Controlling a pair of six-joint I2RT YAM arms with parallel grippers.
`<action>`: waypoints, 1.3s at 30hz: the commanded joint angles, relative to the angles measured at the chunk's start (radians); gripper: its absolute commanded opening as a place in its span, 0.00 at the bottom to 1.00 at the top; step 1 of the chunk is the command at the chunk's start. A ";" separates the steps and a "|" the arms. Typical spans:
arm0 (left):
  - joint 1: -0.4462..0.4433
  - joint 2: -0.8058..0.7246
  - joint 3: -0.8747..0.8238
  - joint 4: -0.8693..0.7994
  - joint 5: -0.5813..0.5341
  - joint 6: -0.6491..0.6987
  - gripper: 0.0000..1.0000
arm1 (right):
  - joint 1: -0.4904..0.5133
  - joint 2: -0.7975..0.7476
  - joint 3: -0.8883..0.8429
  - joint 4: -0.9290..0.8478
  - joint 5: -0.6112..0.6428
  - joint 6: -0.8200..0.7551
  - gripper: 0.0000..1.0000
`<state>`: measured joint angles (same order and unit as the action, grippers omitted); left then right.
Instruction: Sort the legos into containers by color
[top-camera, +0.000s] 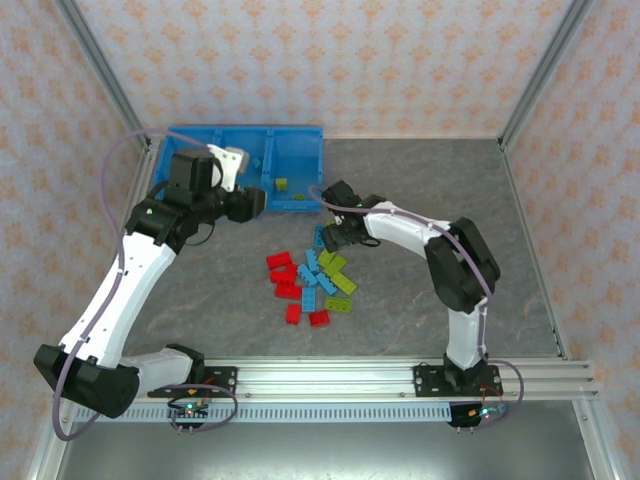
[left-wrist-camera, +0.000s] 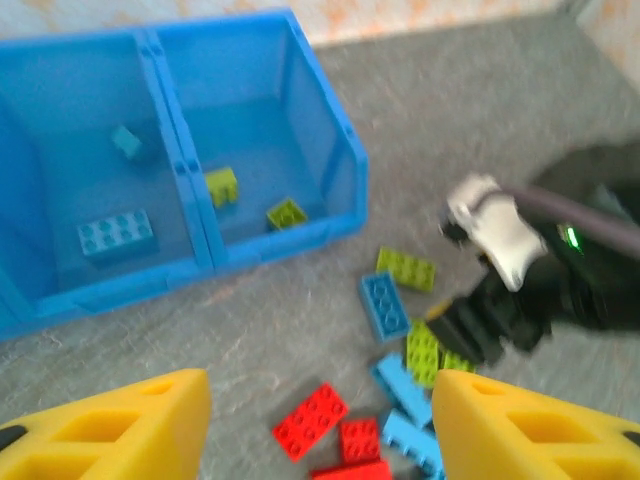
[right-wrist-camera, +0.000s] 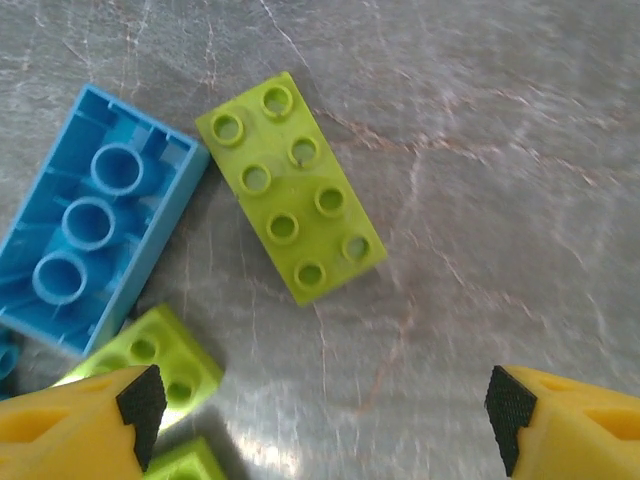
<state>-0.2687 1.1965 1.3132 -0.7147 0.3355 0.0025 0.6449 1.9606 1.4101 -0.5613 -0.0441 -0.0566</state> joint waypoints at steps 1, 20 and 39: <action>-0.007 -0.038 -0.028 -0.016 0.060 0.132 0.67 | -0.016 0.075 0.106 -0.040 -0.036 -0.081 0.84; -0.009 -0.107 -0.123 0.032 0.038 0.184 1.00 | -0.050 0.097 0.067 -0.048 -0.018 0.021 0.29; -0.007 -0.108 -0.168 0.077 -0.211 0.128 1.00 | -0.016 0.040 0.368 0.248 -0.103 0.300 0.24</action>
<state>-0.2687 1.0634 1.1507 -0.6376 0.1795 0.1318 0.6220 1.8767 1.6783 -0.2790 -0.1535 0.2256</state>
